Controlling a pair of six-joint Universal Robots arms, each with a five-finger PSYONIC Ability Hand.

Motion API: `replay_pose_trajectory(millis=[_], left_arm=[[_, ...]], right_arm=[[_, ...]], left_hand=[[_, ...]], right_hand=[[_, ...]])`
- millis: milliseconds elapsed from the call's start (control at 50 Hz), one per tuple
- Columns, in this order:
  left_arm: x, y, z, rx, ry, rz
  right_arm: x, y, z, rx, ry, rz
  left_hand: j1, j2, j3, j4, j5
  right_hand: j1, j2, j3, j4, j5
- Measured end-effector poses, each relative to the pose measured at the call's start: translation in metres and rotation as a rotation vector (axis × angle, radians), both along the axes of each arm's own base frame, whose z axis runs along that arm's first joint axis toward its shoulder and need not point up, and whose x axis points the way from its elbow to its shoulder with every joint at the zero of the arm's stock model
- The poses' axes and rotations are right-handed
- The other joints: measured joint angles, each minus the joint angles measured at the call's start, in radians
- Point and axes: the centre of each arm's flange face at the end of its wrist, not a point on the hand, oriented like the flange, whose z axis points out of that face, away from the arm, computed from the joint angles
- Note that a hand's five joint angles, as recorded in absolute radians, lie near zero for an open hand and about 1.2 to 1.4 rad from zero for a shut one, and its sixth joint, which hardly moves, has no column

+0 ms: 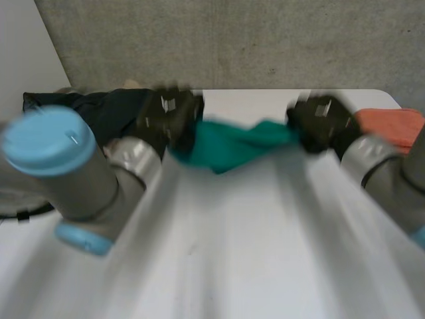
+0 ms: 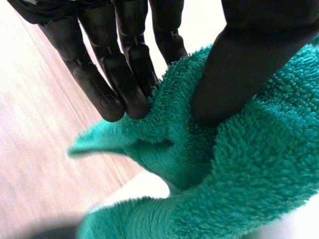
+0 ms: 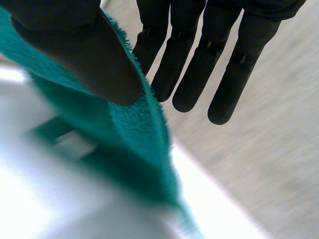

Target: Fold the laundry.

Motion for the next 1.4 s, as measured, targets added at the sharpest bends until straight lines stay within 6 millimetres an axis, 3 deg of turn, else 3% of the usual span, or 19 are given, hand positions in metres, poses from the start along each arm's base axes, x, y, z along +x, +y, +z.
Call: replay_pose_trajectory(millis=[100,160,180,380,520,680,840,880,1000,1120,1300,1360,1400], left_arm=[[0.014,0.015,-0.061,0.155,-0.148,0.023],[0.020,0.022,-0.075,0.204,-0.196,0.029],[0.023,0.026,-0.078,0.228,-0.218,0.029],[0.038,0.037,-0.055,0.253,-0.223,0.008],[0.054,0.015,-0.046,0.247,-0.194,0.025],[0.057,-0.016,-0.060,0.265,-0.189,-0.030],[0.048,-0.030,-0.081,0.281,-0.240,-0.072],[0.046,-0.033,-0.084,0.272,-0.263,-0.070],[0.043,-0.048,-0.085,0.207,-0.337,-0.024],[0.044,-0.055,-0.072,0.159,-0.375,0.024],[0.045,-0.045,-0.049,0.127,-0.374,0.003],[0.046,-0.039,-0.038,0.117,-0.373,0.000],[0.046,-0.034,-0.028,0.104,-0.368,-0.001]], right_arm=[[-0.002,0.022,-0.055,0.224,0.099,0.056],[-0.003,0.027,-0.069,0.263,0.133,0.065],[-0.004,0.030,-0.077,0.278,0.160,0.069],[-0.003,0.034,-0.076,0.253,0.192,0.065],[-0.006,0.035,-0.066,0.239,0.162,0.048],[-0.007,0.037,-0.061,0.232,0.152,0.043],[-0.008,0.038,-0.062,0.235,0.155,0.043],[-0.008,0.038,-0.062,0.235,0.157,0.043],[-0.010,0.036,-0.062,0.233,0.161,0.035],[-0.012,0.034,-0.062,0.232,0.164,0.026],[-0.011,0.036,-0.060,0.230,0.164,0.032],[-0.010,0.038,-0.058,0.233,0.158,0.035],[-0.010,0.038,-0.055,0.235,0.150,0.029]], left_hand=[[0.000,-0.004,-0.002,-0.002,0.000],[-0.004,-0.023,-0.019,-0.024,-0.001],[-0.270,-0.299,-0.286,-0.298,-0.213],[-0.522,-0.582,-0.568,-0.583,-0.503],[-0.601,-0.663,-0.649,-0.668,-0.589],[-0.625,-0.696,-0.686,-0.706,-0.629],[-0.620,-0.691,-0.683,-0.700,-0.619],[-0.597,-0.671,-0.661,-0.674,-0.590],[-0.157,-0.243,-0.238,-0.243,-0.166],[-0.097,-0.153,-0.150,-0.160,-0.076],[0.030,-0.001,0.003,-0.001,0.059],[0.030,-0.001,0.003,-0.001,0.059],[0.030,-0.001,0.003,-0.001,0.059]], right_hand=[[0.013,0.000,0.001,0.001,0.000],[0.013,0.000,0.001,0.000,0.000],[0.013,0.000,0.001,0.001,0.000],[0.013,0.000,0.001,0.001,0.000],[0.013,0.000,0.001,0.001,0.000],[0.013,0.000,0.001,0.001,0.000],[0.013,0.000,0.001,0.001,0.000],[0.013,0.000,0.001,0.001,0.000],[0.013,0.000,0.001,0.001,0.000],[0.013,0.000,0.001,0.001,0.000],[0.013,-0.006,-0.008,-0.010,-0.008],[-0.159,-0.226,-0.235,-0.241,-0.245],[-0.473,-0.543,-0.542,-0.528,-0.543]])
